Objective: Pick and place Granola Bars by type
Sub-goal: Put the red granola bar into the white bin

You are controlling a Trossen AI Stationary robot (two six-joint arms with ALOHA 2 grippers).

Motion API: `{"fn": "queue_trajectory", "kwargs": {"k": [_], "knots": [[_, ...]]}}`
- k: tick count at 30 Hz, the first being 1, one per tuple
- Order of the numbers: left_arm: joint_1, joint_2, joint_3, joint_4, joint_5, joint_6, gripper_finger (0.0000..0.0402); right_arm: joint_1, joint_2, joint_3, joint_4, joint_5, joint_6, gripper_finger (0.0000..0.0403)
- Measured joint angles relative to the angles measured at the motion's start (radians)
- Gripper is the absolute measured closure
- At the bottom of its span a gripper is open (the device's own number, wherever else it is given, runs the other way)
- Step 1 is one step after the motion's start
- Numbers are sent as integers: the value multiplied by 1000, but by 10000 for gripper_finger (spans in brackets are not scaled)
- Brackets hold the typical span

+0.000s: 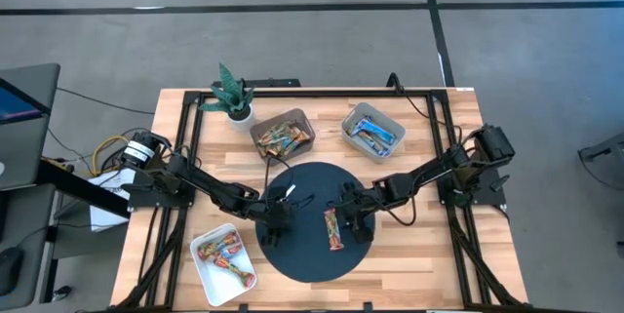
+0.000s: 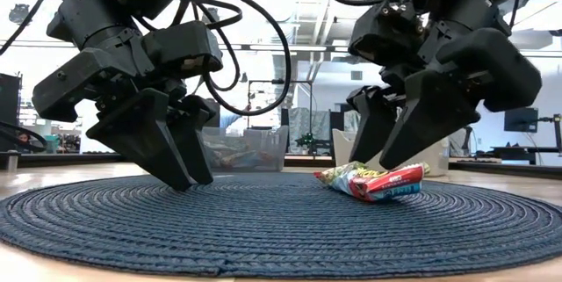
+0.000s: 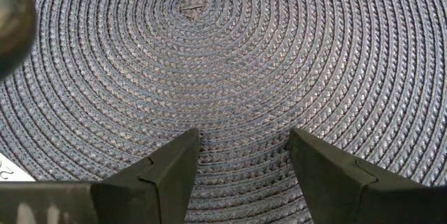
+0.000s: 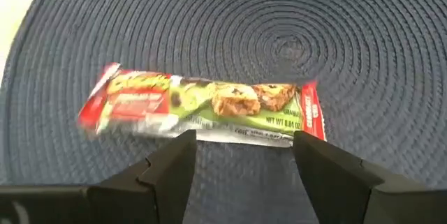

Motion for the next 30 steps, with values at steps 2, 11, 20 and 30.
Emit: {"fn": "queue_trajectory", "kwargs": {"k": [2, 11, 20, 30], "knots": [[0, 0, 0, 1, 0, 0, 182, 0, 35, 2, 27, 0, -5, 168], [0, 0, 0, 5, 1, 6, 182, 0, 113, 91, -14, -53, -73, 168], [-1, 0, 0, 6, -15, 6, 182, 14, 105, 127, -33, -48, -100, 168], [0, -45, 40, -25, -59, 155, 182, -9, 91, 126, -129, 3, -70, 168]]}}
